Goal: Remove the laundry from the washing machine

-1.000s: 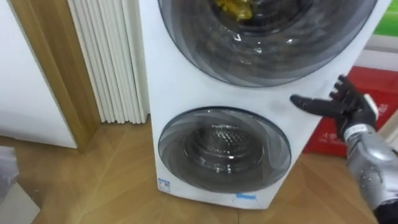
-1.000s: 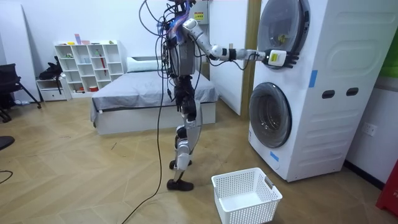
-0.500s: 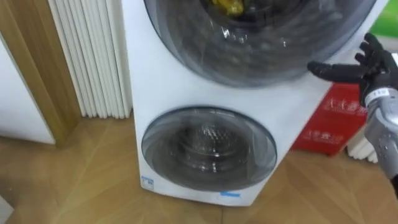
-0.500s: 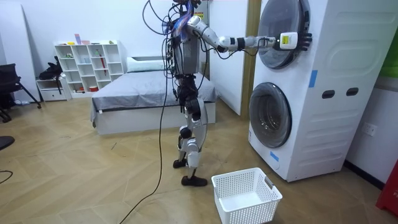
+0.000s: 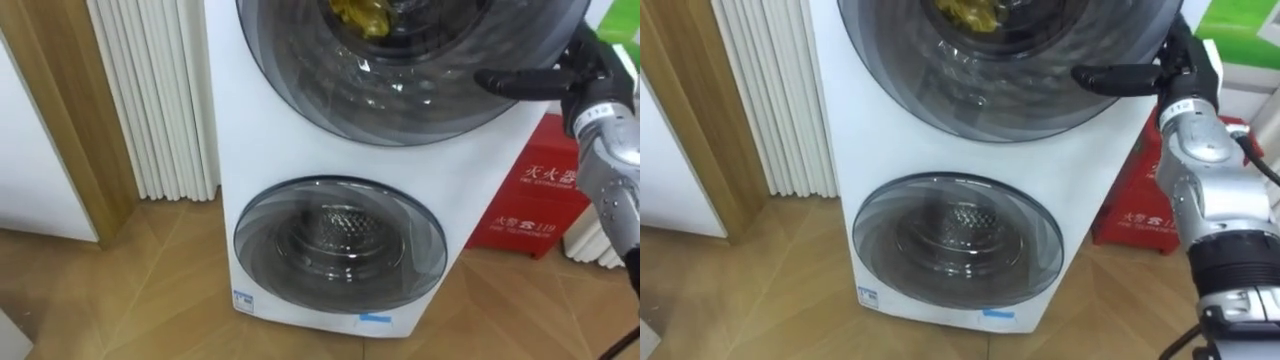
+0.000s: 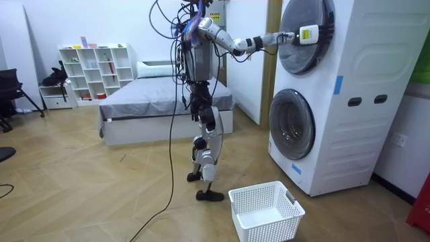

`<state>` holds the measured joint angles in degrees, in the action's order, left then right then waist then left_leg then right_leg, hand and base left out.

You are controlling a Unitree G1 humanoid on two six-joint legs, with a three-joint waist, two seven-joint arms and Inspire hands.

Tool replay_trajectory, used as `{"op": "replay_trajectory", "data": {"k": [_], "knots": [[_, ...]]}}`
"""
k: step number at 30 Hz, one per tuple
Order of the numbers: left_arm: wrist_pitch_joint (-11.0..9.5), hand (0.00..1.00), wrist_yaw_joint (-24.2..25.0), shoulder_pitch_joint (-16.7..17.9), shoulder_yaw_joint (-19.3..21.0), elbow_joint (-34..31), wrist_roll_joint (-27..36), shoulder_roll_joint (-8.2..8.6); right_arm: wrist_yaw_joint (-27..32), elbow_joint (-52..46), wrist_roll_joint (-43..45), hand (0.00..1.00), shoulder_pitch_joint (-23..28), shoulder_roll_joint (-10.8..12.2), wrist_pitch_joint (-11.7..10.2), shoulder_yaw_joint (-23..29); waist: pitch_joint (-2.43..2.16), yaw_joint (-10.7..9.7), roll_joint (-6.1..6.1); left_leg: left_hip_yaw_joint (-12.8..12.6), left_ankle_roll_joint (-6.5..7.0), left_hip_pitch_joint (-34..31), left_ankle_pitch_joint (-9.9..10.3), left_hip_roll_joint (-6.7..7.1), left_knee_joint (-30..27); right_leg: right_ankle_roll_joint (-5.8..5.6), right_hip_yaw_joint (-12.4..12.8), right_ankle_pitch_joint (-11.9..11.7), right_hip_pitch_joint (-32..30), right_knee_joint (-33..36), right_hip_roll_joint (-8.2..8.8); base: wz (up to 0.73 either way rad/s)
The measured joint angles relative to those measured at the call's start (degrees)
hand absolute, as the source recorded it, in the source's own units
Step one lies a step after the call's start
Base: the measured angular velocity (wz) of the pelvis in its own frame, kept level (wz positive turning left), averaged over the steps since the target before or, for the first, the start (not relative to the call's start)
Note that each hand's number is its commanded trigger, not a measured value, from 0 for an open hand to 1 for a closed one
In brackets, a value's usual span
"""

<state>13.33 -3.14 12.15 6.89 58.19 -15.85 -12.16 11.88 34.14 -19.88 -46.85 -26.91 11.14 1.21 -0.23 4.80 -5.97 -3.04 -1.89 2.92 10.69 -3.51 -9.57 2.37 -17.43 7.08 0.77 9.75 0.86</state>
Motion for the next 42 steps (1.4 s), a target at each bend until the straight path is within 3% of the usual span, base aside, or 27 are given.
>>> {"op": "replay_trajectory", "data": {"k": [8, 12, 21, 27, 30, 33, 37, 42], "knots": [[-0.9, 0.00, -0.4, -1.5, -1.5, 0.0, 0.0, -0.02, 2.2, -4.1, 0.1, 0.00, 0.0, 0.0, 0.2, 0.0, -0.04, -0.1, -0.18, -0.2, 0.01, 0.7, 0.0, 0.03, 0.1, -0.15, 0.2, 0.1, 0.2, -0.1, 0.01, -0.01], [-1.2, 0.00, -0.4, -1.7, -1.4, 0.0, 0.0, -0.10, 2.2, -9.1, 2.6, 0.00, 1.6, 0.1, 0.4, -0.4, -0.05, 0.2, -0.17, -1.7, 0.01, 1.2, 0.0, -0.04, 0.1, -0.14, 1.4, 0.1, 0.2, 0.0, -0.08, -0.14], [-2.5, 0.00, -0.4, -2.0, -1.7, 0.5, 0.2, -0.07, 3.0, -28.3, 7.3, 0.00, 13.8, 0.4, 0.6, -0.5, -0.03, 0.0, -0.22, -3.2, 0.01, 1.9, 0.0, -0.21, 0.2, -0.11, 2.5, 0.1, 0.5, 0.0, -0.26, -0.08], [-2.8, 0.00, -0.5, -2.0, -3.9, 1.5, 0.6, -0.20, 2.3, -38.0, 9.0, 0.00, 21.5, 2.4, 0.6, 0.1, -0.01, -0.6, -0.18, -4.0, -0.02, 2.9, 0.0, -0.31, 0.3, -0.07, 3.2, 0.1, 1.2, -0.1, -0.27, -0.05], [-3.6, 0.00, -0.5, -1.4, -5.2, 1.6, 0.7, -0.19, 1.7, -43.0, 9.5, 0.00, 24.9, 4.7, -0.1, 0.4, 0.12, -1.5, 0.16, -4.9, -0.16, 3.0, 0.5, -0.77, 0.4, -0.02, 3.3, 0.0, 1.2, -0.1, -0.39, 0.00], [-4.3, 0.00, -0.5, -0.5, -5.7, 1.7, 2.1, -0.09, 0.0, -48.2, 9.7, 0.00, 30.7, 6.0, -2.6, 1.1, 0.27, -1.8, 0.50, -4.9, -0.26, 3.3, 0.9, -1.02, 0.4, 0.01, 3.2, 0.0, 1.6, -0.1, -0.97, 0.00], [-5.3, 0.00, -0.9, 1.3, -7.0, 1.6, 2.8, 0.20, -3.4, -54.3, 9.8, 0.00, 37.0, 6.2, -5.6, 1.1, -0.08, -3.3, 1.40, -5.0, -0.21, 3.3, 1.0, -0.97, 0.6, -0.01, 3.1, 0.0, 1.6, -0.2, -0.92, 0.00], [-7.8, 0.00, -1.0, 1.6, -7.1, 1.6, 2.8, 0.00, -7.3, -56.1, 9.4, 0.00, 39.1, 6.2, -7.5, 0.3, -0.17, -4.1, 2.16, -5.6, -0.21, 3.6, 0.9, -1.00, 0.9, -0.01, 3.5, 0.0, 1.5, -0.1, -0.97, -0.04]]}}
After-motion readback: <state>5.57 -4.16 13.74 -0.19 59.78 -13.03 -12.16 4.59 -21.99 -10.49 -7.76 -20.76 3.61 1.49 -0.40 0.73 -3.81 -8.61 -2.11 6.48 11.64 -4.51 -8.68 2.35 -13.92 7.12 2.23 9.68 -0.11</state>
